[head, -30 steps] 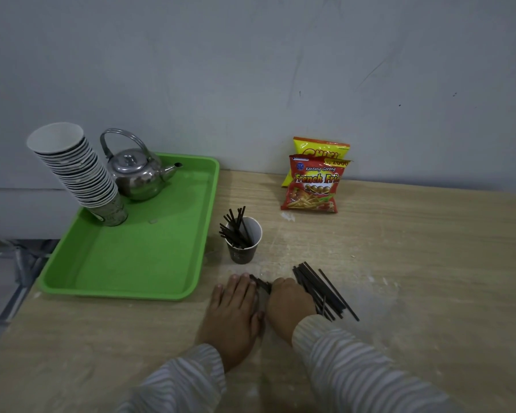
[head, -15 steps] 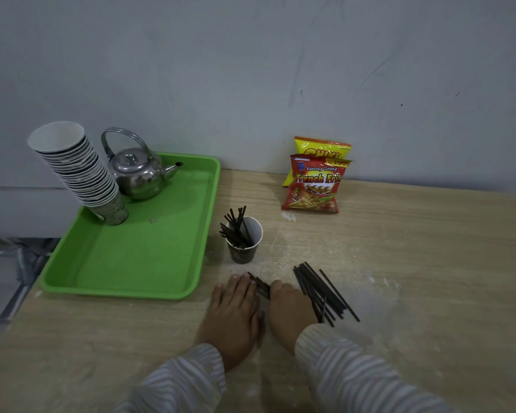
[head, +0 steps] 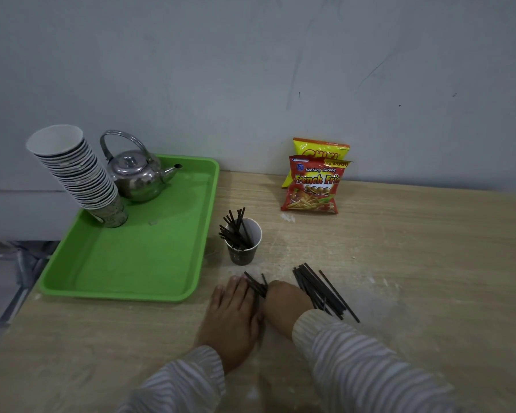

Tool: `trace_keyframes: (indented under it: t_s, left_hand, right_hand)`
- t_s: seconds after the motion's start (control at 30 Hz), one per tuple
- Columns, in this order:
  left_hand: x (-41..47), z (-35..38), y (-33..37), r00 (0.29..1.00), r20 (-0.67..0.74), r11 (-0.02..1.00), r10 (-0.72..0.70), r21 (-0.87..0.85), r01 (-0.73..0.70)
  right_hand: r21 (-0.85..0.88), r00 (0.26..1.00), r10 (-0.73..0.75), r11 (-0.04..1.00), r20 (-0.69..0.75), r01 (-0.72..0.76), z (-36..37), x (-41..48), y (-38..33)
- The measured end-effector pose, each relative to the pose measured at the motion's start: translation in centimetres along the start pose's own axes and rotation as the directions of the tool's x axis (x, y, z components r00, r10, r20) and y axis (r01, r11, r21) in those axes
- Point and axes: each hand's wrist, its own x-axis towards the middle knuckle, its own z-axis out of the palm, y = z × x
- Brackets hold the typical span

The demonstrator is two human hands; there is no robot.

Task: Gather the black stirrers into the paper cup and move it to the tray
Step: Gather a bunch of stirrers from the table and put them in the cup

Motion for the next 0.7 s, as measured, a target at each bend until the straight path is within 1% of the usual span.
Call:
trace_keyframes:
  t_s: [0.07, 0.13, 0.27, 0.4, 0.5, 0.6, 0.7]
  left_hand:
    - [0.0, 0.0, 0.0, 1.0, -0.008, 1.0, 0.0, -0.001, 0.0]
    - [0.1, 0.0, -0.1, 1.0, -0.011, 1.0, 0.0, -0.001, 0.0]
    - [0.0, 0.1, -0.1, 1.0, -0.005, 1.0, -0.001, -0.004, 0.001]
    - [0.1, 0.3, -0.2, 1.0, 0.005, 1.0, -0.013, -0.001, 0.013]
    - [0.0, 0.3, -0.2, 1.0, 0.003, 1.0, -0.005, -0.012, 0.005]
    - [0.0, 0.4, -0.2, 1.0, 0.003, 1.0, 0.002, -0.004, -0.002]
    - [0.1, 0.4, -0.3, 1.0, 0.007, 1.0, -0.006, 0.007, 0.005]
  right_hand:
    - [0.034, 0.999, 0.024, 0.999, -0.026, -0.023, 0.0, -0.1, 0.1]
    - [0.053, 0.999, 0.018, 0.998, -0.04, -0.016, 0.1, -0.2, 0.1]
    - [0.048, 0.999, -0.023, 0.999, -0.043, 0.026, -0.1, -0.5, 0.3]
    - [0.113, 0.999, 0.0, 0.994, -0.036, 0.004, -0.4, -0.5, 0.3]
    - [0.207, 0.997, 0.068, 0.977, -0.031, -0.06, -0.3, -0.6, 0.4]
    - [0.301, 0.98, 0.196, 0.937, -0.039, -0.176, -0.6, -0.6, 0.8]
    - [0.269, 0.969, 0.249, 0.933, -0.004, -0.239, -0.8, -0.5, 1.1]
